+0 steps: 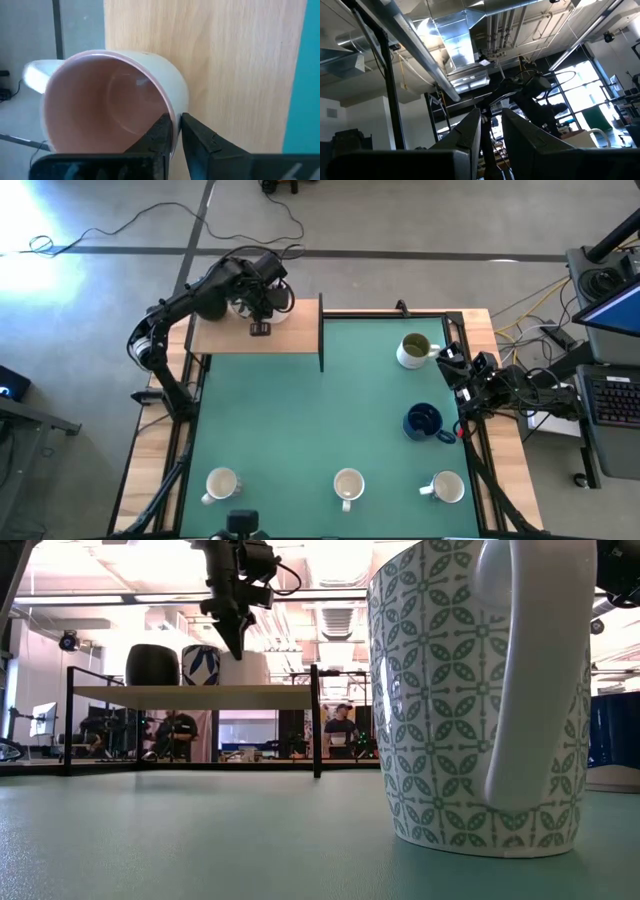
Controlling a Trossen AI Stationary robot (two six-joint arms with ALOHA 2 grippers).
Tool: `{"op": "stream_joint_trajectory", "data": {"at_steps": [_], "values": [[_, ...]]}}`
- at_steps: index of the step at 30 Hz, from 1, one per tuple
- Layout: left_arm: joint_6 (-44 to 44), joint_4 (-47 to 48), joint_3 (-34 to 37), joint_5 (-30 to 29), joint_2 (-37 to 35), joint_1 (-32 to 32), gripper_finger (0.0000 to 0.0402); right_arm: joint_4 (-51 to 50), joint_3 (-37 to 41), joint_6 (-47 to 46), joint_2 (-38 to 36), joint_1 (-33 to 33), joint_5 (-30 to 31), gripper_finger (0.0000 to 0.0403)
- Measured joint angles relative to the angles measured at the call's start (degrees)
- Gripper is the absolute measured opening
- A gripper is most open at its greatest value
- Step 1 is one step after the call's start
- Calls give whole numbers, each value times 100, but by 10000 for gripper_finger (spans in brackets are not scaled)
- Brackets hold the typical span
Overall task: Place coffee mugs
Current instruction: Put the white pink mug on the shelf
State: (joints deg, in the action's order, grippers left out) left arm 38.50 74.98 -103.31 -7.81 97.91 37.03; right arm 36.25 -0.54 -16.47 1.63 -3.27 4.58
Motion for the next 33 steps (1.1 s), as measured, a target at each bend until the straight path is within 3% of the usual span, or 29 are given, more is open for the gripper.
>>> {"op": "stream_joint_trajectory", "data": {"at_steps": [10, 33], "values": [[204, -166, -7, 2, 0, 25, 62, 0, -2, 0, 1, -1, 0, 68], [378, -399, -7, 28, 0, 93, 64, 1, -1, 0, 0, 0, 0, 68]]}}
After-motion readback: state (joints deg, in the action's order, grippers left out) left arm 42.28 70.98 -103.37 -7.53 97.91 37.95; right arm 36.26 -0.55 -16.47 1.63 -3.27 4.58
